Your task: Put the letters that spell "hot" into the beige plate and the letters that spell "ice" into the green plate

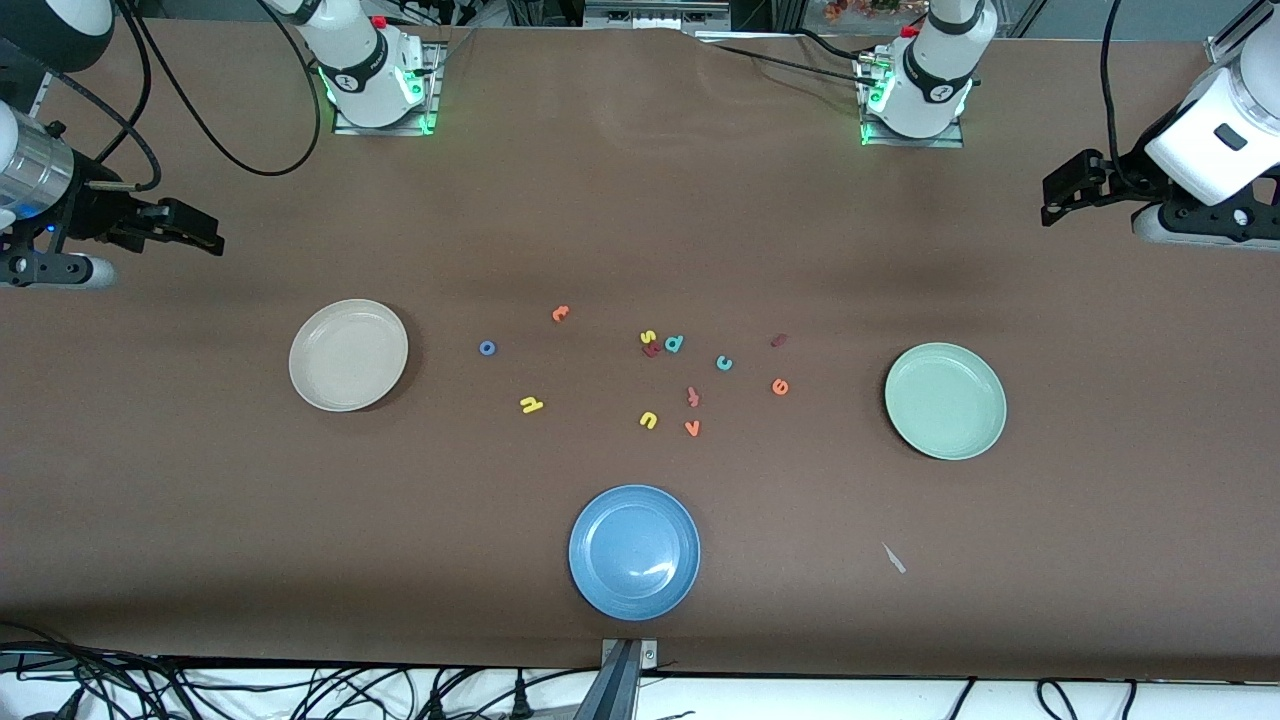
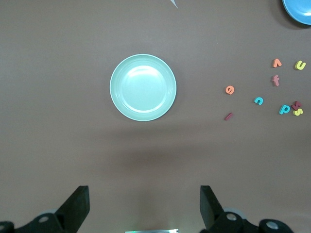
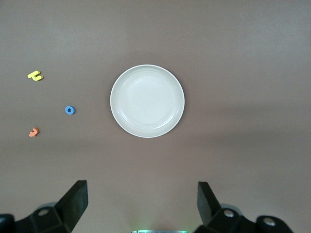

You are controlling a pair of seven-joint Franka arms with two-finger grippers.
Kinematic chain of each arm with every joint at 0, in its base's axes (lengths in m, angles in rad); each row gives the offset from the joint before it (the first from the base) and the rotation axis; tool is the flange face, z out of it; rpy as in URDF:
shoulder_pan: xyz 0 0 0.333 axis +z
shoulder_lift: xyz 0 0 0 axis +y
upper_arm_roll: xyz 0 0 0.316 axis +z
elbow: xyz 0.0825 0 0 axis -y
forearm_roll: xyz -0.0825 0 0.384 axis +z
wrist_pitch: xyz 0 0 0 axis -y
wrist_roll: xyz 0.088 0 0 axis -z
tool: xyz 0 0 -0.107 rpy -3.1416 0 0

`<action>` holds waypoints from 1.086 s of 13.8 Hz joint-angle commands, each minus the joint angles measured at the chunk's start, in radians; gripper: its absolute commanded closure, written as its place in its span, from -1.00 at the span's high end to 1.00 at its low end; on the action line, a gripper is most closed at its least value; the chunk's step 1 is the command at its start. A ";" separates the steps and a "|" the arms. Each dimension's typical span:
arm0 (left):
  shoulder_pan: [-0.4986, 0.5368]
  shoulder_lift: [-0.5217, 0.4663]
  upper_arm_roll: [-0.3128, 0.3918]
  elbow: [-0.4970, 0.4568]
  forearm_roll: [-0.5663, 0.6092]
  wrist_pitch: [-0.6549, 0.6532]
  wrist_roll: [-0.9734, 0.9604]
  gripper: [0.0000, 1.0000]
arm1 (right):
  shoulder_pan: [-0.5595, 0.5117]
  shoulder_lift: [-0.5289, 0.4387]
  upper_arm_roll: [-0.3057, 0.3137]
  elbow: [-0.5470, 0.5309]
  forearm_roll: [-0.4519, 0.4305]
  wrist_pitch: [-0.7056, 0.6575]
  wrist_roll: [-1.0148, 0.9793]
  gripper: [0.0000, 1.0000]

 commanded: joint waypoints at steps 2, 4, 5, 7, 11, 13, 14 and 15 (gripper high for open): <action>-0.001 0.015 -0.002 0.034 0.016 -0.023 0.011 1.00 | -0.004 0.011 -0.001 0.027 0.015 -0.022 0.011 1.00; -0.001 0.015 -0.002 0.034 0.016 -0.023 0.011 1.00 | -0.003 0.011 -0.001 0.027 0.015 -0.022 0.011 1.00; 0.001 0.016 -0.002 0.034 0.016 -0.023 0.011 1.00 | -0.003 0.011 -0.001 0.027 0.015 -0.022 0.011 1.00; 0.001 0.015 -0.002 0.034 0.016 -0.023 0.011 1.00 | -0.003 0.011 -0.001 0.027 0.015 -0.022 0.011 1.00; 0.001 0.015 -0.004 0.034 0.017 -0.023 0.011 1.00 | -0.004 0.011 -0.001 0.027 0.015 -0.022 0.011 1.00; 0.001 0.015 -0.002 0.034 0.019 -0.023 0.013 1.00 | -0.004 0.011 -0.001 0.027 0.015 -0.022 0.011 1.00; 0.001 0.015 -0.002 0.034 0.019 -0.024 0.011 1.00 | -0.004 0.011 -0.001 0.027 0.015 -0.022 0.011 1.00; 0.001 0.015 -0.002 0.034 0.019 -0.023 0.013 1.00 | -0.004 0.011 -0.001 0.027 0.015 -0.022 0.011 1.00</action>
